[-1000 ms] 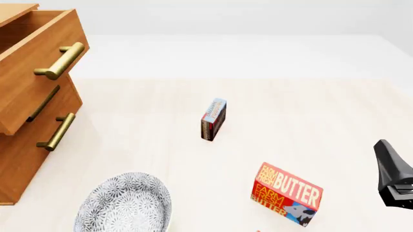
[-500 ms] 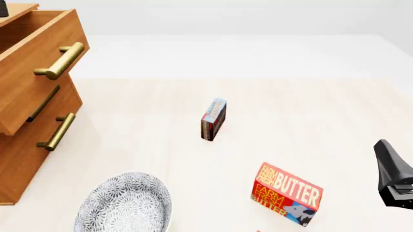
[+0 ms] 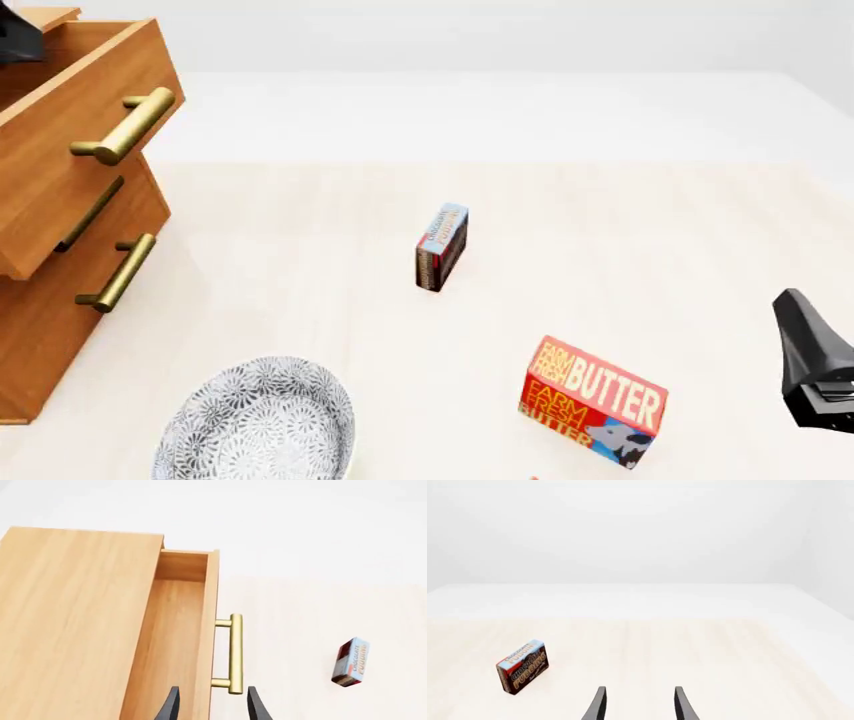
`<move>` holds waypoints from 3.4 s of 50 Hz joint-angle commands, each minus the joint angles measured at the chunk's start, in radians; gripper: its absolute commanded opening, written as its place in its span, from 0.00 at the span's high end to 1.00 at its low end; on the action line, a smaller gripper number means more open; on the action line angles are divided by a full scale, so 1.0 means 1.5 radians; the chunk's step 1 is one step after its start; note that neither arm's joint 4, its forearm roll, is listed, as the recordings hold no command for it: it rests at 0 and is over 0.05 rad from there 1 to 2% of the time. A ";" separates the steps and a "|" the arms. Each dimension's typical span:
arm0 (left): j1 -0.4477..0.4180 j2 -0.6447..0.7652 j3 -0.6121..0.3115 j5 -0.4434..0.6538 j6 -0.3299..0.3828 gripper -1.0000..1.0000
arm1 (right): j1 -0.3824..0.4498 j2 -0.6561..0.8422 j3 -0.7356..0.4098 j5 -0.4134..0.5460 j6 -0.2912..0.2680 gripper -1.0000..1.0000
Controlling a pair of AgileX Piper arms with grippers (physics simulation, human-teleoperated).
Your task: Put the chocolate pudding in the top drawer of the cabinet and close it.
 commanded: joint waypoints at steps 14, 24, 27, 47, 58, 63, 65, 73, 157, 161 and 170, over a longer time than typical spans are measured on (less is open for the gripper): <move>0.012 0.022 0.033 -0.005 0.015 0.00 | 0.000 0.000 0.000 0.000 0.000 0.00; 0.007 0.032 0.041 -0.007 0.020 0.00 | 0.000 0.000 0.000 0.000 0.000 0.00; 0.006 0.035 0.040 -0.004 0.022 0.00 | 0.000 0.000 0.000 0.000 0.000 0.00; -0.002 0.054 0.043 0.002 0.046 0.00 | 0.000 0.000 0.000 0.000 0.000 0.00; -0.008 0.061 0.054 -0.004 0.047 0.00 | 0.000 0.000 0.000 0.000 0.000 0.00; -0.010 0.066 0.055 -0.005 0.048 0.00 | 0.000 0.000 0.000 0.000 0.000 0.00; -0.015 0.068 0.058 -0.006 0.046 0.00 | 0.000 0.000 0.000 0.000 0.000 0.00; -0.021 0.070 0.063 -0.009 0.046 0.00 | 0.000 0.000 0.000 0.000 0.000 0.00; -0.152 0.077 0.096 -0.053 -0.014 0.00 | 0.000 0.000 0.000 0.000 0.000 0.00; -0.159 0.077 0.100 -0.057 -0.018 0.00 | 0.000 0.000 0.000 0.000 0.000 0.00; -0.171 0.086 0.099 -0.066 -0.023 0.00 | 0.000 0.000 0.000 0.000 0.000 0.00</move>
